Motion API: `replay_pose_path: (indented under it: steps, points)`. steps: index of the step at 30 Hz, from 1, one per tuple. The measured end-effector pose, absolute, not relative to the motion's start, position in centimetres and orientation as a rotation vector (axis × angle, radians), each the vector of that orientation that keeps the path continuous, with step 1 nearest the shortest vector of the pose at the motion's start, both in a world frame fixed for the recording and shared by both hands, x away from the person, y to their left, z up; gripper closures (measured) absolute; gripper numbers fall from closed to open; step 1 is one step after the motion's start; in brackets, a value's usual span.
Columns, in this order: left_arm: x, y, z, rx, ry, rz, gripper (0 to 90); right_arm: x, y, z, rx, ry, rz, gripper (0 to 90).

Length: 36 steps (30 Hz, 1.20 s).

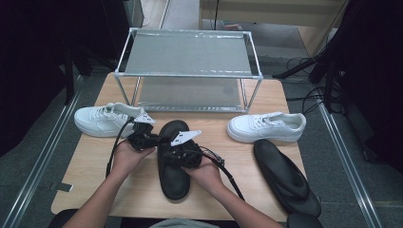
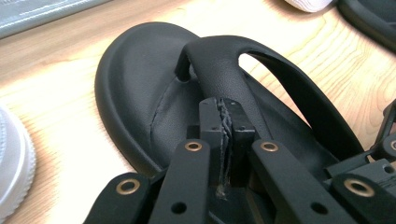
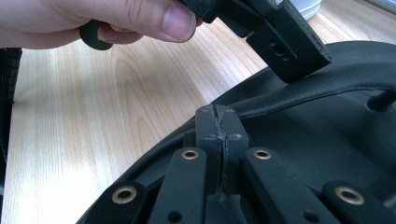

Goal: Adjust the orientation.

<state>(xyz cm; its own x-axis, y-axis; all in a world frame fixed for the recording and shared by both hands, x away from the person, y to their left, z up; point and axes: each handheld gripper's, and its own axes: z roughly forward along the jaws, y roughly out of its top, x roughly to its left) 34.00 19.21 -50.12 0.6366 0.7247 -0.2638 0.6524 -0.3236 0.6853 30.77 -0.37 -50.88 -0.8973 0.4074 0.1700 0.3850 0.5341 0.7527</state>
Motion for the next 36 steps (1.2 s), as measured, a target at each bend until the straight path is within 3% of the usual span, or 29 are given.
replay_pose_path:
  steps: [14,29,36]
  points:
    - [33.8,20.8,-49.0,2.021,1.077,0.133,82.4,31.3,-1.3,-50.4,0.746,2.744,1.366,87.5]
    - [31.6,21.7,-47.5,2.051,0.991,0.098,51.8,30.8,-7.4,-47.5,0.733,2.674,1.423,66.9]
    - [31.3,21.2,-47.4,2.092,0.944,0.091,46.2,30.1,-9.9,-48.0,0.679,2.655,1.399,64.0]
